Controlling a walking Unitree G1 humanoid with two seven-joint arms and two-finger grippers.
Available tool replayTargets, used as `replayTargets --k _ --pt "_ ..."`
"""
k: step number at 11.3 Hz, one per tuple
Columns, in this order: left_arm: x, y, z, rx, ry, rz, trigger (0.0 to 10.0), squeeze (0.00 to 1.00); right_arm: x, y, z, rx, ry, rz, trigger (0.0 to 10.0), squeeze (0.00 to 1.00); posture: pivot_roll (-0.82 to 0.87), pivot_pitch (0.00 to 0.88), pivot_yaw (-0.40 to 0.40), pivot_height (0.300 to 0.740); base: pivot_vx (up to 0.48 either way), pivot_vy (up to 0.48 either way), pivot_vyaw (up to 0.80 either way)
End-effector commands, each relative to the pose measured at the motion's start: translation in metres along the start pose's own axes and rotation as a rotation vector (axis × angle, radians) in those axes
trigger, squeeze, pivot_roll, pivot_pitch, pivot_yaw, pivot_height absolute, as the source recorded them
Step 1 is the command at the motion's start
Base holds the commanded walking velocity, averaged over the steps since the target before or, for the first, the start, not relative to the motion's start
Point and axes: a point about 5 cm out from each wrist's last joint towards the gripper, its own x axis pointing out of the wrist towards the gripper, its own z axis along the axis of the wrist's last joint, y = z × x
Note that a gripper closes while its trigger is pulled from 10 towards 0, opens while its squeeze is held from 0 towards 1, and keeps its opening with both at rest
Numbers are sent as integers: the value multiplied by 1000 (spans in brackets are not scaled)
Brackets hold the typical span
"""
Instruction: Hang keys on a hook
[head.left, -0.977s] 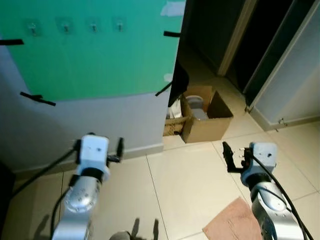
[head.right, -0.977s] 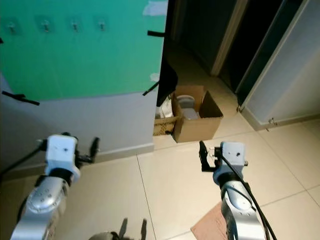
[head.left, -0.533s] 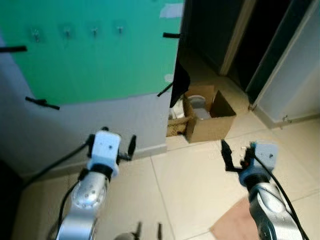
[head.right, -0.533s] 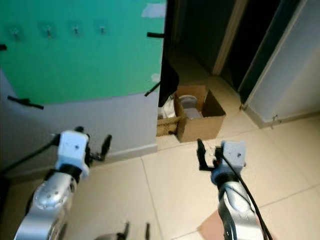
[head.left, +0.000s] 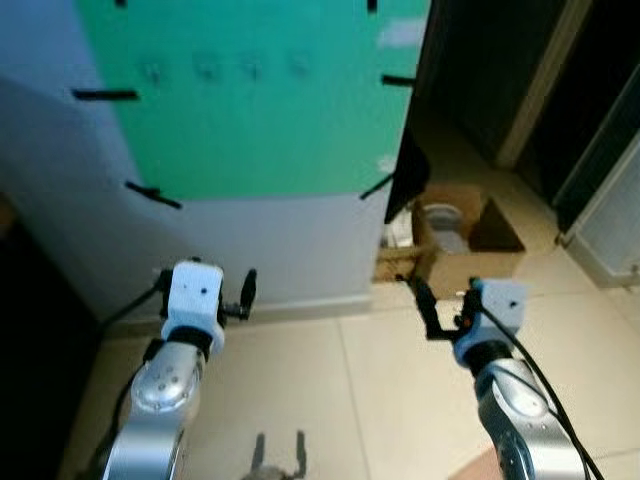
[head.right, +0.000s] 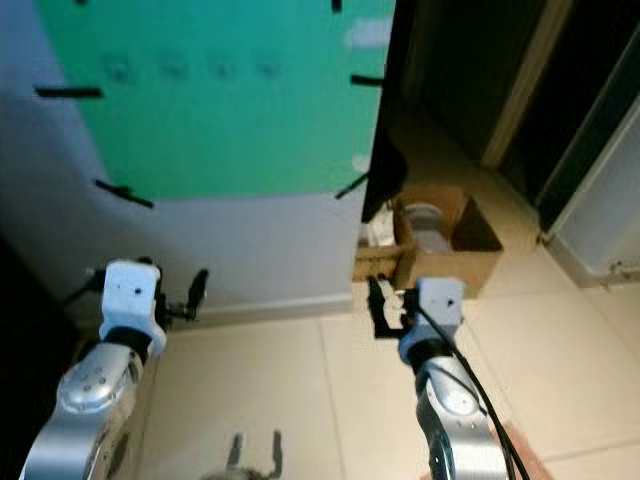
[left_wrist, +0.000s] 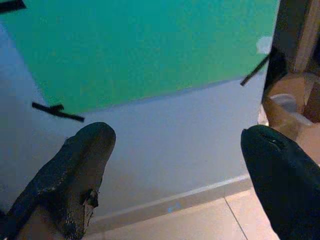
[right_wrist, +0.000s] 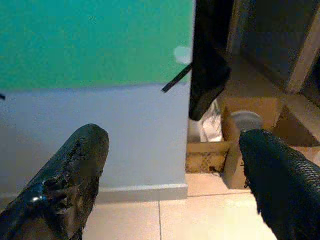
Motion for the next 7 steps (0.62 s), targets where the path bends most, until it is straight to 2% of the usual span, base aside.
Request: replayTargets --k 1,3,5,7 --pt "-1 -1 -5 -8 21 2 10000 0 3 1 0 -18 11 9 10000 0 -80 0 -16 740 0 0 800" --pt "1 -1 -5 1 13 -1 10000 0 7 -1 2 -26 6 -5 10000 0 -84 0 -21 740 0 0 800" --pt "4 -2 -5 13 7 -1 10000 0 10 -4 4 9 6 -47 10000 0 -86 0 -22 740 120 0 0" --pt "6 -4 -2 13 -3 -17 10000 0 12 -4 2 -29 28 -40 10000 0 -86 0 -25 740 345 0 0"
